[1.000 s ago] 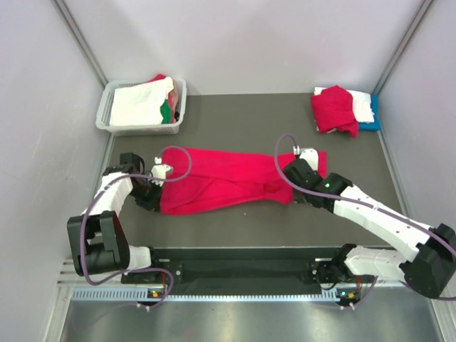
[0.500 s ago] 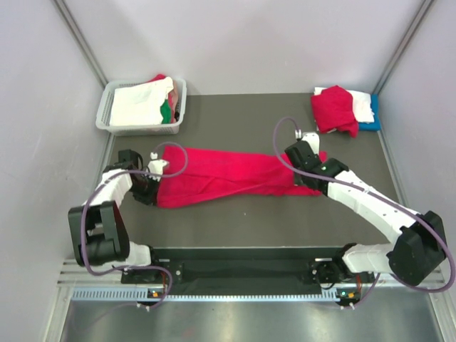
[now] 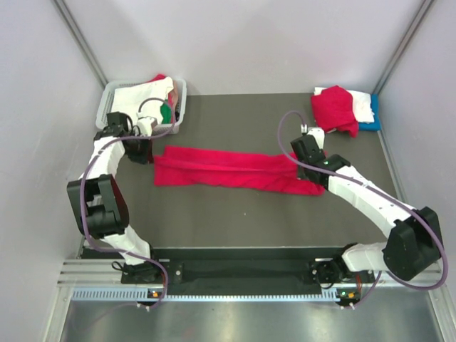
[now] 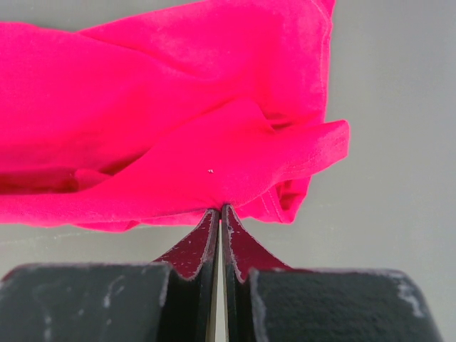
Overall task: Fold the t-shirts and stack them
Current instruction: Fold the tshirt
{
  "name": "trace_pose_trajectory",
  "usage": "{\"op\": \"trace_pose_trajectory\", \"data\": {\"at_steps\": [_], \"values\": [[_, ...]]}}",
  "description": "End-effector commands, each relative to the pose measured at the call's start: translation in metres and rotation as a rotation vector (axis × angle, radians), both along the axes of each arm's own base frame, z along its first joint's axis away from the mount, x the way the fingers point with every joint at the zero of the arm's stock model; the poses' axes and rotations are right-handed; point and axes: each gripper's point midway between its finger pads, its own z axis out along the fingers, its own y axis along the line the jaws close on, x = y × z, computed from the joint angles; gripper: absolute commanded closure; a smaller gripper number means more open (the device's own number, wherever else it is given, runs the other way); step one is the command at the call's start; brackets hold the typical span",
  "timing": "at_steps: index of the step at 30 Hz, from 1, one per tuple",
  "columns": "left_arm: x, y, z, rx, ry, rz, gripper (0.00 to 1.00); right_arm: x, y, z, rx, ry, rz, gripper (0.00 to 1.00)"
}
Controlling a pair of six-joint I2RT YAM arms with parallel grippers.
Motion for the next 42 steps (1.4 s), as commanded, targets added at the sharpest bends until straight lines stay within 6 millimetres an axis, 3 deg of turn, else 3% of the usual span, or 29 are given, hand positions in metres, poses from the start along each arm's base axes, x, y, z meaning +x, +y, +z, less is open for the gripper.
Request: {"op": "trace_pose_trajectory", "data": {"at_steps": [1, 16, 27, 36, 40, 42], "values": [[0.005, -0.003, 0.0, -0.022, 0.002, 0.006, 1.0, 0.02, 0.003, 0.012, 0.029, -0.068, -0.022, 1.0], [-0.002, -0.002, -0.021, -0.014, 0.058, -0.014, 1.0, 0.055, -0.027, 0.007, 0.013, -0.103, -0.134, 1.0], [-0.008, -0.004, -0.037, -0.018, 0.068, -0.021, 1.0, 0.081, -0.012, -0.027, 0.037, -0.038, -0.113, 1.0], [-0.016, -0.004, -0.052, -0.015, 0.092, -0.022, 1.0, 0.107, -0.005, -0.031, 0.015, -0.041, -0.106, 1.0], [-0.005, 0.002, -0.049, 0.005, 0.059, -0.001, 1.0, 0.112, -0.005, -0.03, 0.023, -0.048, -0.116, 1.0], [0.011, 0.004, -0.045, 0.005, 0.021, 0.023, 1.0, 0.114, -0.003, -0.03, 0.029, -0.052, -0.119, 1.0]]}}
